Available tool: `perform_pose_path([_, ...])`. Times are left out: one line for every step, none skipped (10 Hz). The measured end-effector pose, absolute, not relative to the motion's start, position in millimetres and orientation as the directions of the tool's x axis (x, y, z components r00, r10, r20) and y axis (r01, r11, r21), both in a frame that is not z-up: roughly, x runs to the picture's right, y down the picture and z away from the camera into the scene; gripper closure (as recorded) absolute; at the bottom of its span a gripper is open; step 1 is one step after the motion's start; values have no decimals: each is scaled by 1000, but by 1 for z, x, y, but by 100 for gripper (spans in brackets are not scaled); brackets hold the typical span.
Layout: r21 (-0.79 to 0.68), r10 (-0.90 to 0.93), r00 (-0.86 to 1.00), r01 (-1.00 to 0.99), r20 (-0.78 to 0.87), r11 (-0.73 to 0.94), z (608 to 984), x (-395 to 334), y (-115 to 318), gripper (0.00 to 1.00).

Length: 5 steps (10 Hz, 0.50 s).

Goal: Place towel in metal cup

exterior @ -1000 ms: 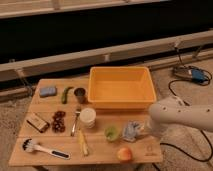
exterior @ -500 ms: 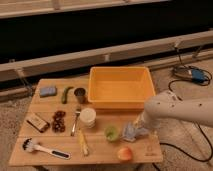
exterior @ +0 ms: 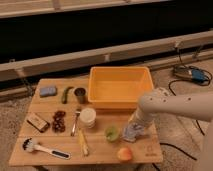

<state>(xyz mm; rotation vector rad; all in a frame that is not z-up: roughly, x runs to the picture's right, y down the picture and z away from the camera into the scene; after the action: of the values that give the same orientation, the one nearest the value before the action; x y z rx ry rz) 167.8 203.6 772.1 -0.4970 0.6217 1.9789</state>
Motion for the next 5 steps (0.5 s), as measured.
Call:
perform_pose_path([222, 673, -446, -891, -590, -397, 776, 167, 208, 35])
perform_pose_path([222, 665, -439, -894, -604, -389, 780, 163, 212, 35])
perform_pose_path([227, 657, -439, -894, -614, -385, 781, 163, 216, 35])
perform_pose_path([231, 649, -439, -894, -622, -383, 782, 162, 219, 35])
perform_pose_path([231, 644, -435, -896, -629, -379, 784, 160, 220, 35])
